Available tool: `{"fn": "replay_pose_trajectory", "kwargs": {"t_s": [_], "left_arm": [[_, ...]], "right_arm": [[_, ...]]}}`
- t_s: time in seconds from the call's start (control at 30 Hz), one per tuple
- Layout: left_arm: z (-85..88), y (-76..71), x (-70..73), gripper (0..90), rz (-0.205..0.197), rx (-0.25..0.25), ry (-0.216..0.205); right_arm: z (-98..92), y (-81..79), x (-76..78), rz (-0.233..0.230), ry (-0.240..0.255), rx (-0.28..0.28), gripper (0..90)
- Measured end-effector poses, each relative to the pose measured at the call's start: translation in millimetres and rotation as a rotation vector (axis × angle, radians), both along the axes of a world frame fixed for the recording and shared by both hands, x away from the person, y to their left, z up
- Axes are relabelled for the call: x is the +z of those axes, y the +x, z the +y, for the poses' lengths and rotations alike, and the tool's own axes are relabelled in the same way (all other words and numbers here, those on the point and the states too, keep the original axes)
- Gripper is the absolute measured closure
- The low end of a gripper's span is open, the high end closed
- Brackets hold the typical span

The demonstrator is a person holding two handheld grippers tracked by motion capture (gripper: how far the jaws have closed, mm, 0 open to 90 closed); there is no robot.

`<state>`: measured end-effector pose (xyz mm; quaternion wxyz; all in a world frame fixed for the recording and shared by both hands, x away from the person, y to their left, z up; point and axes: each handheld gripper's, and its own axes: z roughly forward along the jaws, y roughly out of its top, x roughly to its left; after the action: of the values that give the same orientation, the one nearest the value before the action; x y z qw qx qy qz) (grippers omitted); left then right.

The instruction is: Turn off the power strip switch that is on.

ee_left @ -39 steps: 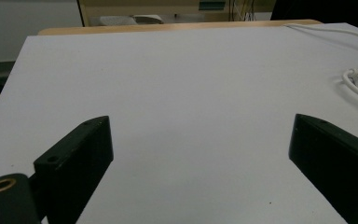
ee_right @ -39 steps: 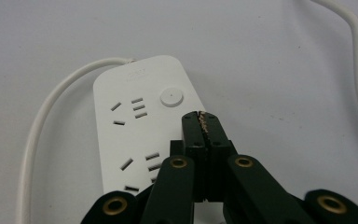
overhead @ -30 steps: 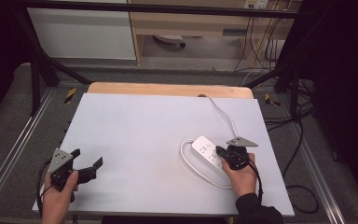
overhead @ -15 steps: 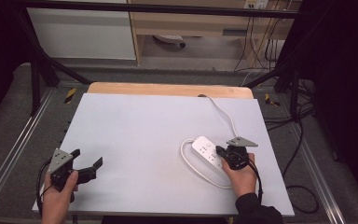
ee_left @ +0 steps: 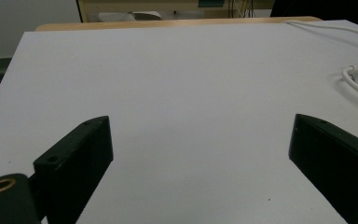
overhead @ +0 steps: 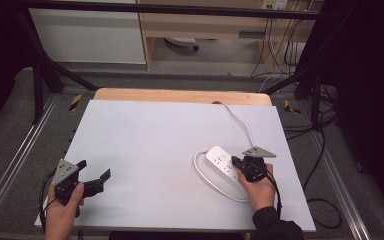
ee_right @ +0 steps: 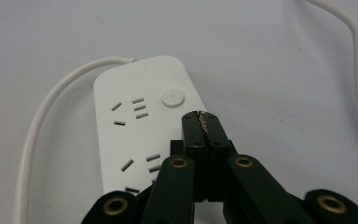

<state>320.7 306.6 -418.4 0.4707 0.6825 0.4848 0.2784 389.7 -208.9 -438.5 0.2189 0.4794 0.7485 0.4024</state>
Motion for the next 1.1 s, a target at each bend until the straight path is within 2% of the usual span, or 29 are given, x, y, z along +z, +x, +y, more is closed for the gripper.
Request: {"fn": "replay_pose_trajectory", "kwargs": {"t_s": [0.73,1.1], "left_arm": [[0.9,0.4,-0.8,6.1,0.012,0.003,0.006],[1.2,0.4,-1.1,6.1,0.015,0.006,0.0]], "right_arm": [[-0.3,0.6,0.1,0.008,0.002,-0.001,90.0],[2.0,0.3,0.2,0.007,-0.02,-0.002,90.0]]}}
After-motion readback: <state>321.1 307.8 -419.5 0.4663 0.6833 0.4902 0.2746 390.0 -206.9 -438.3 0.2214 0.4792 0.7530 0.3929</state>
